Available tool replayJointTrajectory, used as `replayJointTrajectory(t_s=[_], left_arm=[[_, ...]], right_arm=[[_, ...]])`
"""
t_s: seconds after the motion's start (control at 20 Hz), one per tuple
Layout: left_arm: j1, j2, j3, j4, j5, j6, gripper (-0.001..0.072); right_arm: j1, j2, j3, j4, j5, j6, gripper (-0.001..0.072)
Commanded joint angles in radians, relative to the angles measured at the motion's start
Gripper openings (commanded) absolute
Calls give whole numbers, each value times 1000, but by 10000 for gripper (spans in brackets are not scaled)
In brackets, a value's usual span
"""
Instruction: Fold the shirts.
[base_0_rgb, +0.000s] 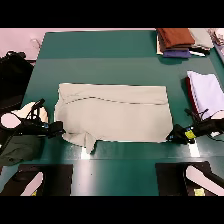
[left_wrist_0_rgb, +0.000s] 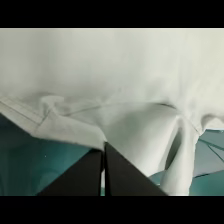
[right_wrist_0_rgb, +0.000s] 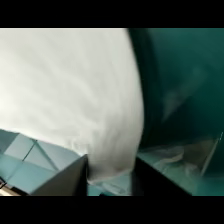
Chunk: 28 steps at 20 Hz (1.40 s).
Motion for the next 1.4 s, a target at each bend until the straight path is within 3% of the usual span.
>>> replayJointTrajectory(t_s=[0.0, 0.1, 0.35, 0.45, 0.65, 0.95, 1.2, 1.35], left_arm=[[1, 1, 10, 8, -43, 11, 23], [0, 43, 18, 40, -97, 10, 23], [1, 244, 19, 80, -321, -14, 24], [0, 261, 47, 72, -371, -14, 23], [0, 200, 127, 69, -213, 1, 23], [0, -193, 333, 27, 59, 141, 24], [0, -533, 551, 26, 113, 179, 25], [0, -627, 622, 24, 134, 178, 26]], right_arm=[[100, -14, 39, 27, -50, -1, 167], [142, 43, 87, -34, -15, 0, 24], [162, 266, 167, -233, 169, 7, 24], [162, 344, 185, -287, 169, 46, 24], [162, 338, 260, -279, 122, 46, 24], [221, 37, 478, -274, 28, 51, 24], [318, -222, 703, -271, -28, 92, 24], [335, -348, 826, -245, -34, 99, 25]])
